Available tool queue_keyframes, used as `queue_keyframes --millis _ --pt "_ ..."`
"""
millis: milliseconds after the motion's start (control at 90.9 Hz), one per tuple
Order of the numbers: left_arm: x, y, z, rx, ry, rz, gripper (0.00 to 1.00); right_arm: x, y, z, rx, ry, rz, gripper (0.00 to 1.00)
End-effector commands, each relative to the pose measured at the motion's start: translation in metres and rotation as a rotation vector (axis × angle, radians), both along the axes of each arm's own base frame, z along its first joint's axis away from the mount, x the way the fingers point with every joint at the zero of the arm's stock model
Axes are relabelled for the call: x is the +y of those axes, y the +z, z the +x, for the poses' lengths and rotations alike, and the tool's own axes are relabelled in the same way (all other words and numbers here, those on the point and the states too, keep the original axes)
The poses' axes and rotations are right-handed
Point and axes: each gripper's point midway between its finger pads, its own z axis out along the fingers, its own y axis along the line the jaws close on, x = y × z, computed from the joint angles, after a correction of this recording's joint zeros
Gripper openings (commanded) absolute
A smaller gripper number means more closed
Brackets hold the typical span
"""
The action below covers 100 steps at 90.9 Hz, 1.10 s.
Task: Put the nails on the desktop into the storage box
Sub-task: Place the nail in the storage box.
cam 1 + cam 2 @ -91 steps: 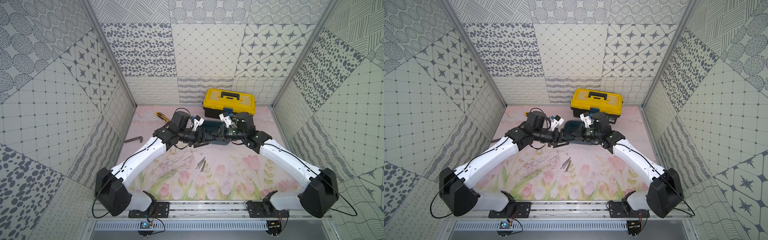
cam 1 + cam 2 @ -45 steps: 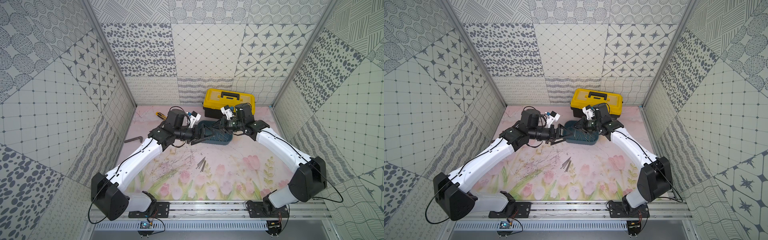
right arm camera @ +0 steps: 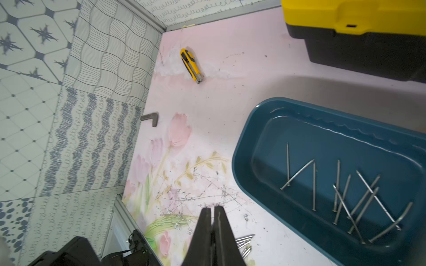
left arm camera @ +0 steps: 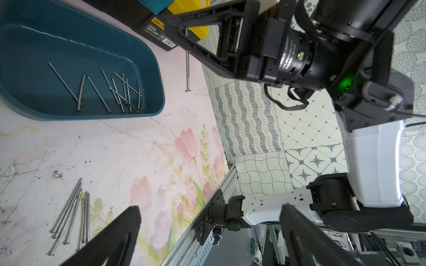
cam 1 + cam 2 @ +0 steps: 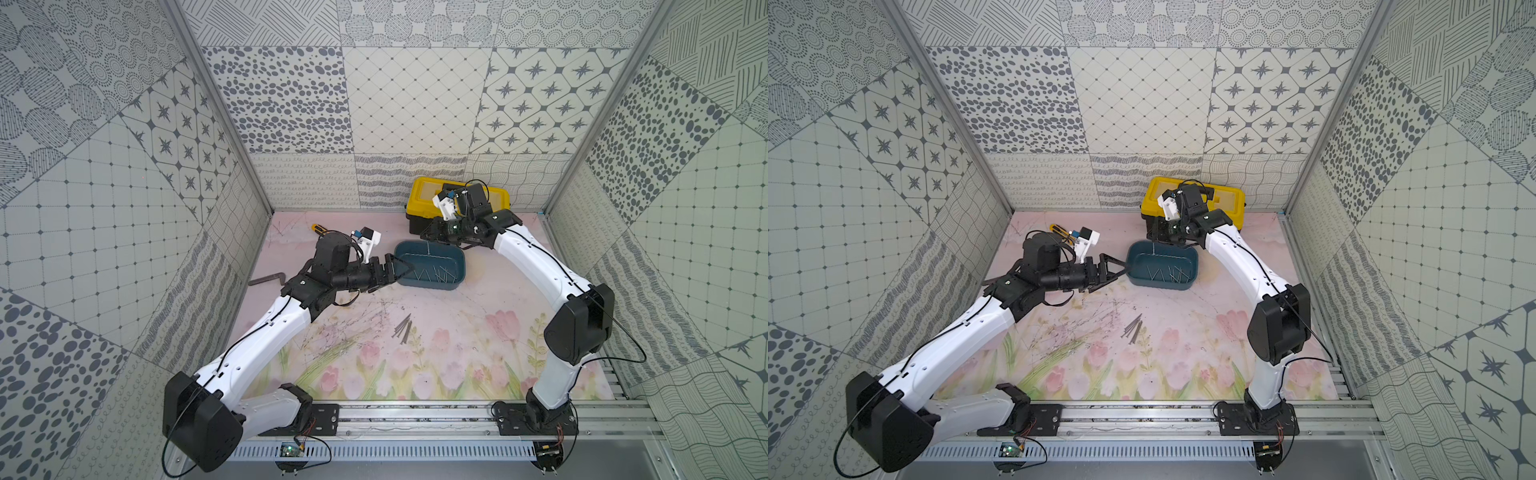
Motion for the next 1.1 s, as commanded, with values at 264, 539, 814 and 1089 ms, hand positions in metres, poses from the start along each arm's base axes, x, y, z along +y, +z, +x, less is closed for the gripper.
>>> queue_keyframes --millis 264,539,814,1089 --pt "0.049 -0.027 -0.008 -0.025 0.176 0.177 0.99 -0.031 -0.08 0.035 0.03 -0.049 -0.277 0.0" --pt "0.078 -0.057 -0.019 0.086 0.256 0.291 1.0 -0.043 -0.131 0.037 0.091 -0.04 -0.373 0.0" --pt "0.072 -0.064 -0.03 0.112 0.18 0.291 1.0 -0.062 -0.157 0.035 0.107 -0.036 -0.464 0.0" --pt "0.068 -0.082 -0.03 0.198 0.131 0.335 1.0 -0.078 -0.177 0.033 0.126 -0.042 -0.522 0.0"
